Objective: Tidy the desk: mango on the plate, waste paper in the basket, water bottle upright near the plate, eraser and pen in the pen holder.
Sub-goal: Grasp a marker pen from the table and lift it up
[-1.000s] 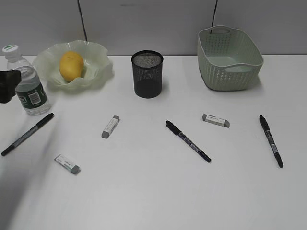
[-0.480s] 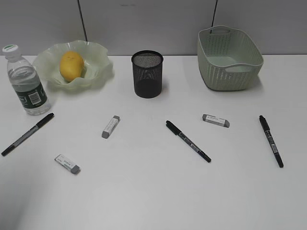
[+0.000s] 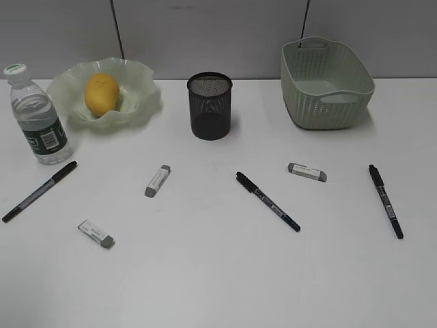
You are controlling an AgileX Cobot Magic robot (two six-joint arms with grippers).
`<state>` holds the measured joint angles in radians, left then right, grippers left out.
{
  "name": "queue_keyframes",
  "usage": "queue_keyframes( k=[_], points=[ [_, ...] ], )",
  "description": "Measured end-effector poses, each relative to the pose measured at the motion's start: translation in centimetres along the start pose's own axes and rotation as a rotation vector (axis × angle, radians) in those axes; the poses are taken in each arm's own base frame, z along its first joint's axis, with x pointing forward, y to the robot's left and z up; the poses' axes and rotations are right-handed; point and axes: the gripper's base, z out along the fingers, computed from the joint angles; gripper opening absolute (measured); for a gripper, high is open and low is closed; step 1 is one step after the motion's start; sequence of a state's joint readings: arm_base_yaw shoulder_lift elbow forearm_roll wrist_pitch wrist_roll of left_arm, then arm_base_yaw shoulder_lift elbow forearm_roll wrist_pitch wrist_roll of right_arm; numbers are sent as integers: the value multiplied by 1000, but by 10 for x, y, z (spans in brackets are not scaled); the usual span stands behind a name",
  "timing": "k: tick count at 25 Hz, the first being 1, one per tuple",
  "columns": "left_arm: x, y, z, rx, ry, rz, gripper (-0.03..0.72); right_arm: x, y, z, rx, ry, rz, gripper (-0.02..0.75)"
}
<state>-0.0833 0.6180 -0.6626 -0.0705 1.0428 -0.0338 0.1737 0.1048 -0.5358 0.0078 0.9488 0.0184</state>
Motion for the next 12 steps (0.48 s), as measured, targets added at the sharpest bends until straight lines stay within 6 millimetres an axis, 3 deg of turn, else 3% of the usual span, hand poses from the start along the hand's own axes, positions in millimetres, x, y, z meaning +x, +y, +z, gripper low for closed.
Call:
queue_keyframes(
  k=[7, 12],
  points=[
    [35, -1, -49, 19, -262, 18, 508, -1, 0, 0, 0, -12, 1, 583],
    [65, 1, -55, 22, -320, 25, 508, -1, 0, 0, 0, -13, 1, 583]
  ],
)
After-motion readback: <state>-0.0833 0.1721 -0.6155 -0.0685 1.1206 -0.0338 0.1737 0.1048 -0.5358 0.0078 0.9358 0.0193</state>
